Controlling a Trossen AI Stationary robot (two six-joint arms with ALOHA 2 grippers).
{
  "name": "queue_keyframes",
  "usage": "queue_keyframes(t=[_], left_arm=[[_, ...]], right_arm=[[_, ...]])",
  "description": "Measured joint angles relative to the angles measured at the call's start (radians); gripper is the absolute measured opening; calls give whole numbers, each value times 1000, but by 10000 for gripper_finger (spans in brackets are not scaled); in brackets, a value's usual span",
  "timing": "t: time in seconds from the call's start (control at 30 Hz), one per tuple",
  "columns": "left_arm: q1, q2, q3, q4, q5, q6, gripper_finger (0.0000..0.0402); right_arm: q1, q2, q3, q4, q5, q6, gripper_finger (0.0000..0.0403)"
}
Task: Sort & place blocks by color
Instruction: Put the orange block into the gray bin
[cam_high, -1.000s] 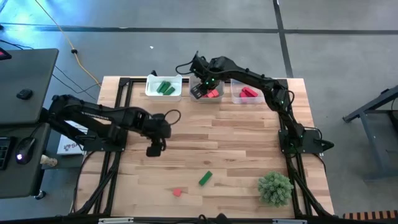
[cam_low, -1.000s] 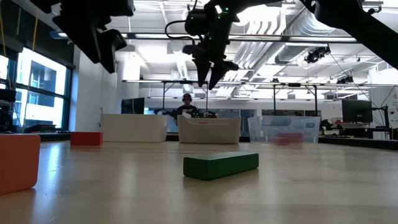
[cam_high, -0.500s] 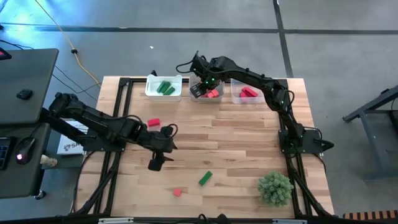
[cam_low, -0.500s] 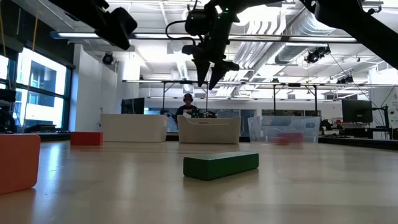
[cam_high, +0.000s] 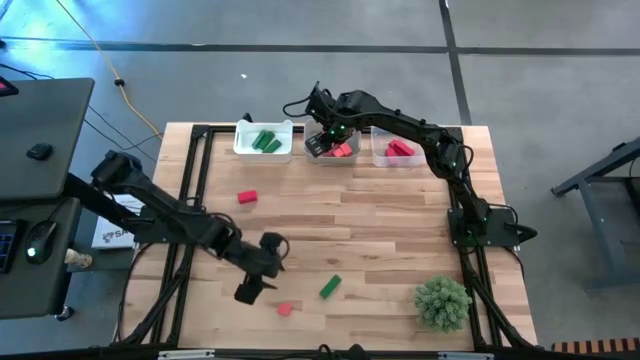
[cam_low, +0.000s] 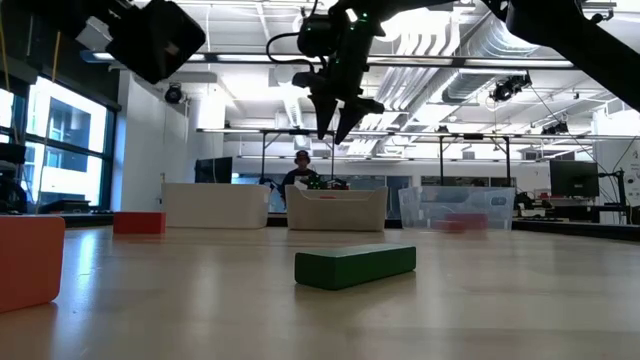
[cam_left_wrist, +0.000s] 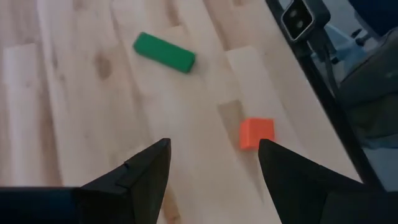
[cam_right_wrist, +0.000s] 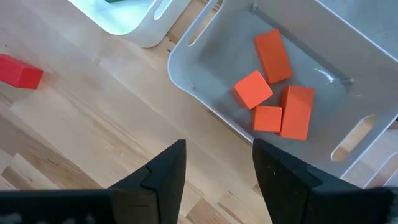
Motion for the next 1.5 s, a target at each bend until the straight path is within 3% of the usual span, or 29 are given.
queue_keyframes(t=[0.9,1.5], left_arm=[[-148,314,0,218,-17,-111,233],[-172,349,0,266,-77,-114,233]], right_arm=[[0,0,0,20,-1,-8,172],[0,0,0,29,4,-8,172]])
